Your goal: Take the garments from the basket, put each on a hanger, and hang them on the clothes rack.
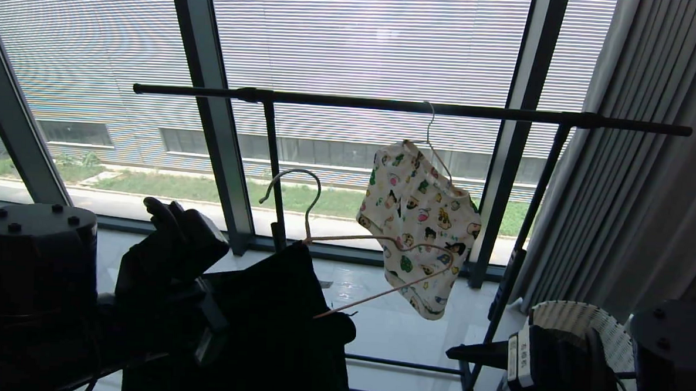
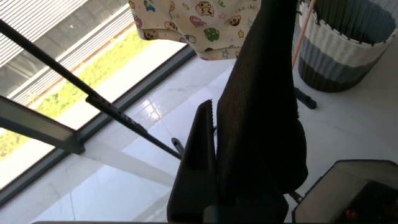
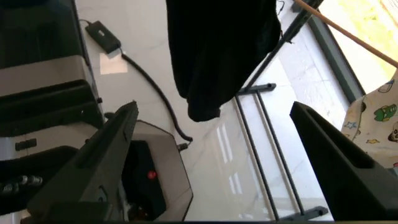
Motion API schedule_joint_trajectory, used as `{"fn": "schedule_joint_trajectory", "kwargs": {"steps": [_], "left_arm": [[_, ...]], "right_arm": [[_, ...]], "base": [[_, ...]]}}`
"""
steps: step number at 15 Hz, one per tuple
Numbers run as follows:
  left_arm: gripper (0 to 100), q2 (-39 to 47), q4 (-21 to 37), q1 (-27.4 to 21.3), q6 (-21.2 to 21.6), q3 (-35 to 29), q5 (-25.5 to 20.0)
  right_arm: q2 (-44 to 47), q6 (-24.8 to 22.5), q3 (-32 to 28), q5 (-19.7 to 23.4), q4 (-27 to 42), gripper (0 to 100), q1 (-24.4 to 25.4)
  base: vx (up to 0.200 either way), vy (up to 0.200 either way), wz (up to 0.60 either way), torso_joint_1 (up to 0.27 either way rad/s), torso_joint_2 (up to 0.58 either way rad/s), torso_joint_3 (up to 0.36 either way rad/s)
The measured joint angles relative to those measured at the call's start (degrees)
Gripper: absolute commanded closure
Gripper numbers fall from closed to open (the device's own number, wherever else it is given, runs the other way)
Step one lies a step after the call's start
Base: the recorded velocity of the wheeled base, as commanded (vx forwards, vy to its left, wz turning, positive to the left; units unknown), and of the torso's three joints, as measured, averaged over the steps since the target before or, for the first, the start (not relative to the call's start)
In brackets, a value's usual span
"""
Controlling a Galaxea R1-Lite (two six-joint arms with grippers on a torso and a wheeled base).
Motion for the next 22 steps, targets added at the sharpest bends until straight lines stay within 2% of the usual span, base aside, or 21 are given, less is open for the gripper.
{"fn": "schedule_joint_trajectory", "kwargs": {"steps": [2,4,6,8,11,15,18,22], "left_arm": [[100,-0.3,-0.1,0.0,-0.4,-2.7,0.0],[100,-0.7,-0.1,-0.9,-0.4,-4.3,0.0],[100,-0.9,-0.1,-2.1,-0.4,-5.0,0.0],[100,-1.0,-0.1,-3.0,-0.2,-5.4,0.0],[100,-1.1,-0.1,-3.4,-0.1,-5.7,0.0],[100,-1.2,-0.1,-3.5,-0.4,-6.2,0.0],[100,-1.4,-0.1,-3.5,-0.4,-6.8,0.0],[100,-1.9,-0.1,-2.9,-0.3,-5.4,0.1]], "right_arm": [[4.9,6.7,-0.6,-5.9,-8.3,0,-0.2],[11.0,14.4,-2.6,-13.7,-15.1,0,0.1],[16.7,20.1,-6.9,-21.8,-18.7,0,0.6],[21.1,22.6,-11.3,-26.2,-19.6,0,0.9],[24.9,23.3,-14.2,-27.9,-19.7,0,1.3],[28.9,23.1,-14.5,-35.4,-19.7,0,2.1],[31.3,22.4,-14.3,-38.3,-19.6,0,2.0],[32.8,18.5,-14.2,-42.6,-19.6,0,-3.0]], "base": [[0.000,0.000,0.00,0.000,0.00,0.000],[0.000,0.000,0.00,0.000,0.00,0.000],[0.000,0.000,0.00,0.000,0.00,0.000],[0.000,0.000,0.00,0.000,0.00,0.000],[0.000,0.000,0.00,0.000,0.00,0.000],[0.000,0.000,0.00,0.000,0.00,0.000],[0.000,0.000,0.00,0.000,0.00,0.000],[0.000,0.000,0.00,0.000,0.00,0.000]]}}
